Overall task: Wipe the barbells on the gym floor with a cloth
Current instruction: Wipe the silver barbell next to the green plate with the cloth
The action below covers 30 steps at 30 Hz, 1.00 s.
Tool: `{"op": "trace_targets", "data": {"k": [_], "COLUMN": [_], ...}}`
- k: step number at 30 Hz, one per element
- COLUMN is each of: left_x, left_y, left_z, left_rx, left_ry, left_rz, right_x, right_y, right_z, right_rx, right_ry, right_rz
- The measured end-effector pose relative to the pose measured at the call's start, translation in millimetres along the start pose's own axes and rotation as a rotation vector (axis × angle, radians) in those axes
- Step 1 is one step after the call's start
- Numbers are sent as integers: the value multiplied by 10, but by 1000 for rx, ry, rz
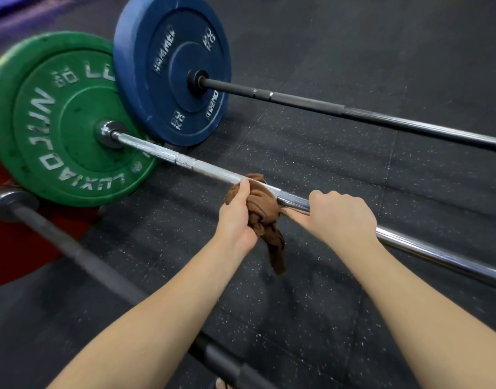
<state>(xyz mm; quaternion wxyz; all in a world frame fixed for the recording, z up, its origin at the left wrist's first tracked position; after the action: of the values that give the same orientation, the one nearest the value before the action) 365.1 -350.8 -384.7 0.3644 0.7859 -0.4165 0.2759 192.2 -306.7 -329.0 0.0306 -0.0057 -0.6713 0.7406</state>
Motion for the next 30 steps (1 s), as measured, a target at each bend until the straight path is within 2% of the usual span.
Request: {"op": "trace_targets", "data": {"k": [9, 18, 22, 25, 30], "left_x": [542, 364, 121, -9, 78], "left_y": [-309, -178, -14, 50, -1], "left_z": [496, 139, -188, -262, -55], "left_rx": [192, 192, 79, -21, 44], "left_ry": [15, 56, 43, 22, -37], "left_rz": [-160, -61, 78, 98, 31], "right_x": [-14, -15, -2, 4, -14], "right_y": [14, -39, -44, -37, -22], "right_z": [-6, -12, -8, -4, -4], "right_rx": [-8, -20, -35, -55, -63], "right_ry": [19, 21, 28, 14, 2], "right_rz": [-7, -16, -12, -11, -8]}}
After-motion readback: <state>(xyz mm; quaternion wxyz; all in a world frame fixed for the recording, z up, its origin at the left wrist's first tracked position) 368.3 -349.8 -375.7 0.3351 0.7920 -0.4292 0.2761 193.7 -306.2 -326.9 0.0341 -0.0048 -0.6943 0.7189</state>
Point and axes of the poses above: each hand's wrist, its own z-axis towards the middle knuckle, its own y-axis out of the palm, x = y × z, the point moved 2 cm from there along z, towards the middle knuckle, and after that the axes turned 10 degrees about x, right-handed, at the moved point
